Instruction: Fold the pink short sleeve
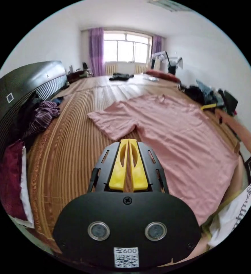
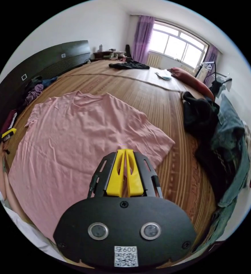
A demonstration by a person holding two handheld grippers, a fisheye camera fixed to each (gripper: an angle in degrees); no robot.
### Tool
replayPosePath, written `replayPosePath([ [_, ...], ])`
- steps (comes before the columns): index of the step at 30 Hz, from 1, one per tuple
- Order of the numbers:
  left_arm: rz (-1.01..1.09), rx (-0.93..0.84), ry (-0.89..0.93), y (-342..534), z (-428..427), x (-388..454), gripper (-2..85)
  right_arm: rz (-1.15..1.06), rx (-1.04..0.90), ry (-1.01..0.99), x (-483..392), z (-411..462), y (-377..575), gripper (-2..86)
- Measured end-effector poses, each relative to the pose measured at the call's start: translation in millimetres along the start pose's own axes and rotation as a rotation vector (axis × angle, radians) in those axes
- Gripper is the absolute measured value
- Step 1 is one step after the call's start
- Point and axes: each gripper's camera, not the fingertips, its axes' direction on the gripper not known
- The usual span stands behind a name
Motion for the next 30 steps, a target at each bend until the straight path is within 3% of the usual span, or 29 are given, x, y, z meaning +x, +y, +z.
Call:
replayPosePath([
  [6,0.235,-0.14,0.231,-55.3,137.4,160.0,0.7,-0.112,-0.048,-0.032,18.2,-7.5,-38.8,-0.9],
  [10,0.321,-0.198,0.188,-97.9,254.8,247.6,0.7,-0.228,-0.217,0.124,23.5,-23.2,-105.6,-0.9],
  [13,0.294,-0.236,0.152,-122.7,346.4,285.9,0.7,-0.217,-0.113,0.131,25.8,-59.7,-146.1,-0.9],
  [14,0.274,-0.248,0.142,-126.1,365.3,290.3,0.7,-0.191,-0.085,0.106,27.6,-66.5,-155.1,-0.9],
  [16,0.238,-0.343,0.113,-131.6,440.0,304.5,0.7,-0.076,0.04,-0.153,36.8,-86.1,-186.7,-0.9],
  [18,0.241,-0.446,0.044,-124.1,488.9,313.1,0.7,-0.025,0.012,-0.286,39.8,-77.8,-209.2,-0.9],
  [21,0.28,-0.445,-0.122,-103.7,535.3,319.1,0.6,-0.159,-0.198,-0.146,12.8,-38.7,-226.4,-0.9],
  [22,0.299,-0.478,-0.146,-95.7,556.5,316.3,0.6,-0.169,-0.106,-0.115,9.6,-52.5,-227.5,-0.9],
  [25,0.375,-0.426,-0.208,-82.8,581.5,314.4,0.6,-0.146,-0.078,-0.109,12.7,-68.7,-230.4,-0.9],
  [30,0.222,-0.361,-0.175,-69.7,598.3,289.8,0.7,-0.03,-0.057,-0.24,27.8,-90.2,-243.3,-0.9],
])
